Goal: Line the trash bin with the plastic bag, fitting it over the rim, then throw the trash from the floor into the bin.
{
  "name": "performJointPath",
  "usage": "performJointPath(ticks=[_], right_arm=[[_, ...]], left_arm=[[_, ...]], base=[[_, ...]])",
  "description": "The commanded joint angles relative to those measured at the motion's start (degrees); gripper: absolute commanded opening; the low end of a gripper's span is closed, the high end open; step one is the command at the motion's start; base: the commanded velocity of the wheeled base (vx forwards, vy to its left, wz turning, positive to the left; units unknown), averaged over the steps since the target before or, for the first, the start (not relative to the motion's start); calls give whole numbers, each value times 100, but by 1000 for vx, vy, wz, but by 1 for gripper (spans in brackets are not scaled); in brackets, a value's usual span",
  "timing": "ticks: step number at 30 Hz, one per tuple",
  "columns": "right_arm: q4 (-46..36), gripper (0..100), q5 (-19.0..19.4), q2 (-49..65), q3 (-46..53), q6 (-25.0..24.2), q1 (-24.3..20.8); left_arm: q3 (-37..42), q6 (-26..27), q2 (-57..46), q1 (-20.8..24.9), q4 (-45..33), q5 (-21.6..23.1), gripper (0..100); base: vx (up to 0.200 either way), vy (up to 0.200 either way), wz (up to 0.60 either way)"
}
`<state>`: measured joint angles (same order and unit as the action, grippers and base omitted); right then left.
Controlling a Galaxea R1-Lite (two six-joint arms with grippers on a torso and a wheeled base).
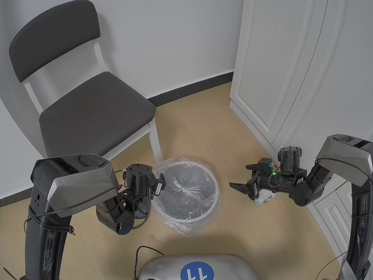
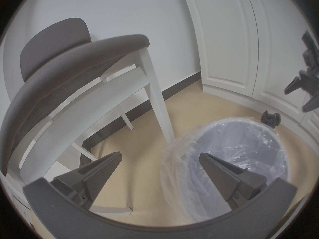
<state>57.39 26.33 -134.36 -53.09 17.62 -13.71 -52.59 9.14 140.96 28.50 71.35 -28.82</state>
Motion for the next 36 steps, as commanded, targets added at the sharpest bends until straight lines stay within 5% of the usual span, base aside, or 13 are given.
performJointPath(ticks=[1, 36], right_arm=[[88, 100, 4, 490, 282, -4, 36], [316, 100, 21, 543, 352, -21, 167]], left_arm=[[-524, 53, 336, -161, -262, -27, 100], [-964, 53, 775, -758, -605, 61, 100]], base=[[0, 0, 0], [0, 0, 0]])
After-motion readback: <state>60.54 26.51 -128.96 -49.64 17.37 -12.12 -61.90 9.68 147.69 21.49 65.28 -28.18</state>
